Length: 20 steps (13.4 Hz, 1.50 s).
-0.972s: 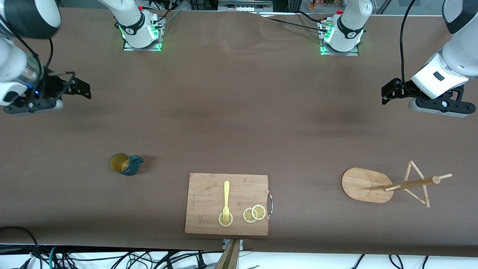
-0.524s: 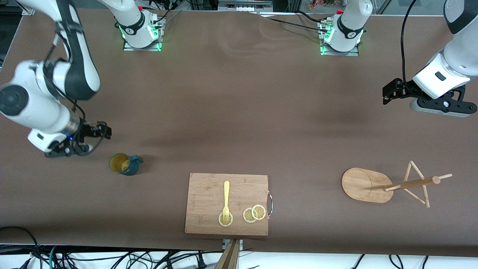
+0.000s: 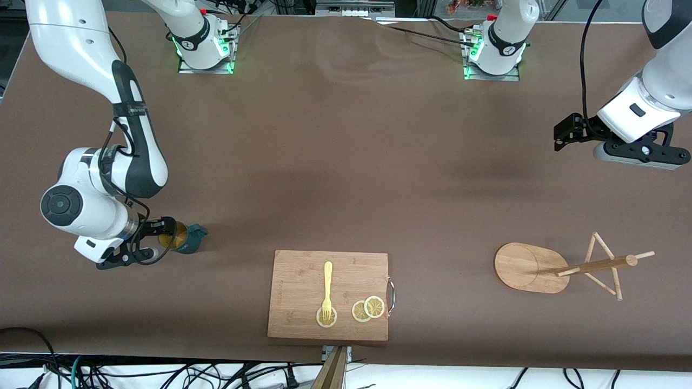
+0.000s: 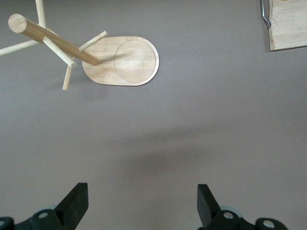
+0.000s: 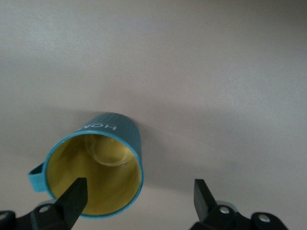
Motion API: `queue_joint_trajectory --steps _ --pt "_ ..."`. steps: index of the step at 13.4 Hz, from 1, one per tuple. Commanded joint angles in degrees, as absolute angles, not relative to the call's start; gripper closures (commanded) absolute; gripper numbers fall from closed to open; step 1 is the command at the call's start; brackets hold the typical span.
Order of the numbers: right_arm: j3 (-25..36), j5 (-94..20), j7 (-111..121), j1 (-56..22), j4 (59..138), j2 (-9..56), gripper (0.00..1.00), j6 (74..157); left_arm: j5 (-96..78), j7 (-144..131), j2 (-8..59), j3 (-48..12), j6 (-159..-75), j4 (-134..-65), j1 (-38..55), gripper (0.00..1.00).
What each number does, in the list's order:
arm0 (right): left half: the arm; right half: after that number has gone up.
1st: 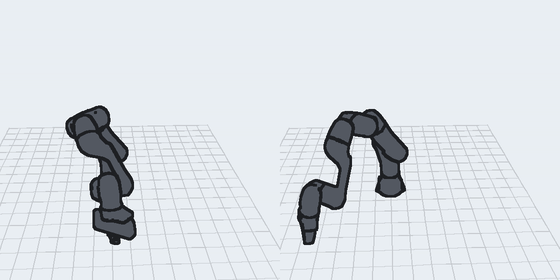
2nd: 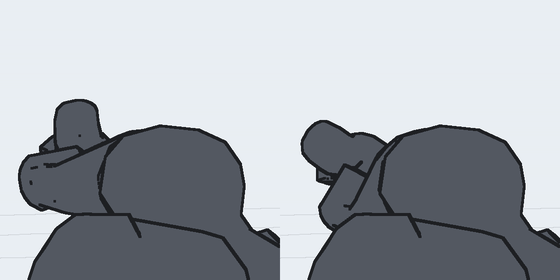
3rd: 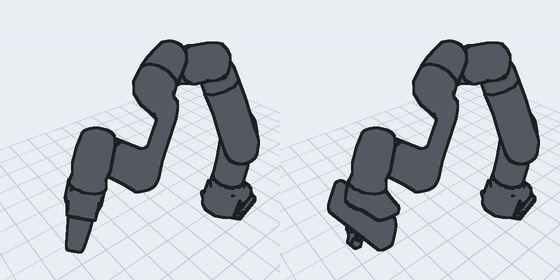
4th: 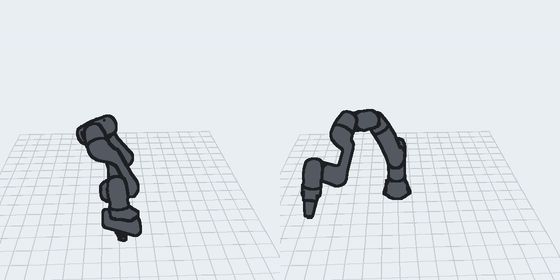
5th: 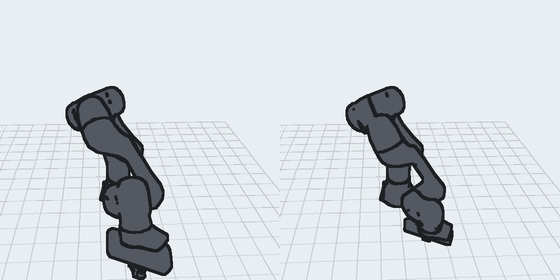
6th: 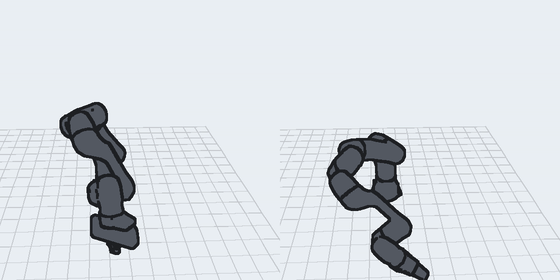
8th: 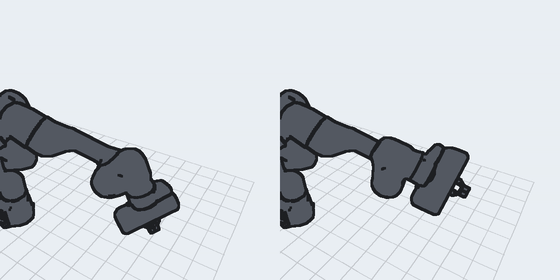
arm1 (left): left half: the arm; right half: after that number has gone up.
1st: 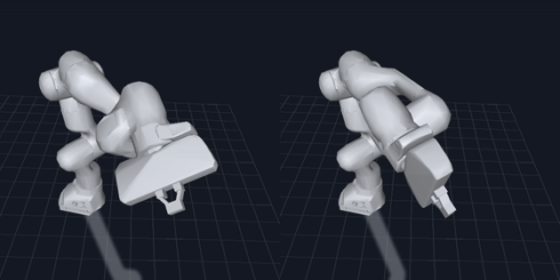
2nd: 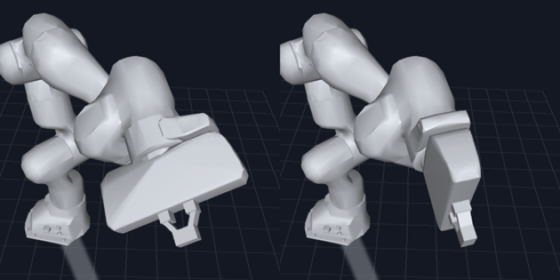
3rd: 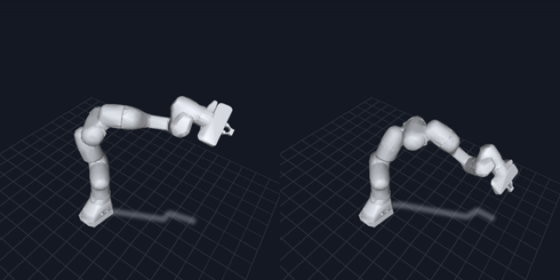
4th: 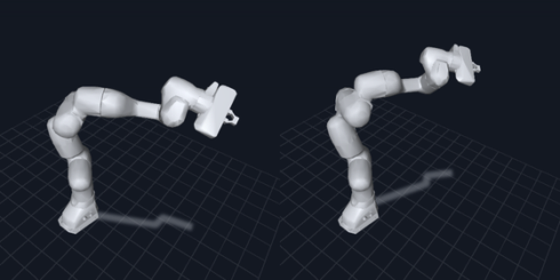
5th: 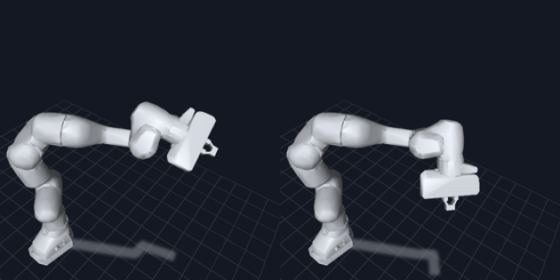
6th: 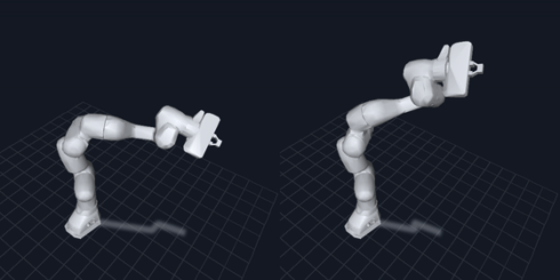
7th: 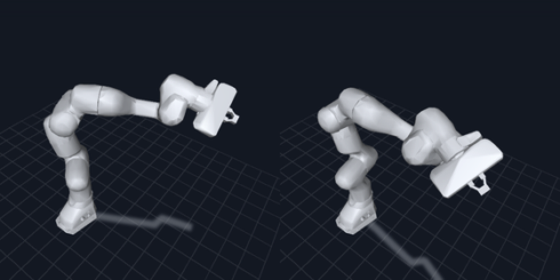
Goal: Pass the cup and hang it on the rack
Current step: 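Reach the right gripper down to the teal mug and grasp its rim, then carry the teal mug with the right gripper toward the table middle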
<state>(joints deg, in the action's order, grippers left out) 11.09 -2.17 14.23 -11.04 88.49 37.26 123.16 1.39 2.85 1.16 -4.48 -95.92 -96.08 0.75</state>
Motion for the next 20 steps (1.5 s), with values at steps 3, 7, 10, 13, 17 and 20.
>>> queue_joint_trajectory --steps 3,7,10,13,17,20 --pt "10.63 -6.06 15.73 -10.46 87.54 39.81 0.37 123.66 3.08 2.64 1.32 -4.75 -95.01 -95.19 0.62 0.0" --pt "10.37 -6.15 15.03 -10.55 87.45 40.43 0.98 123.49 2.99 2.64 1.32 -4.75 -95.01 -95.19 0.62 0.0" --pt "10.37 -11.49 13.63 -11.07 86.93 40.08 1.0 121.04 3.08 2.64 1.32 -4.75 -95.01 -95.19 0.62 0.0" --pt "9.06 -13.7 10.49 -12.39 84.91 39.73 1.0 118.05 2.99 2.64 1.32 -4.83 -95.01 -95.19 0.62 0.0" --pt "8.61 -13.89 -10.5 -19.84 81.65 39.99 1.0 113.82 2.99 2.55 1.32 -4.83 -95.01 -95.19 0.62 0.0" --pt "8.44 -14.15 -22.11 -26.43 80.86 40.34 1.0 113.82 2.99 2.64 1.32 -4.83 -95.01 -95.19 0.62 0.0"
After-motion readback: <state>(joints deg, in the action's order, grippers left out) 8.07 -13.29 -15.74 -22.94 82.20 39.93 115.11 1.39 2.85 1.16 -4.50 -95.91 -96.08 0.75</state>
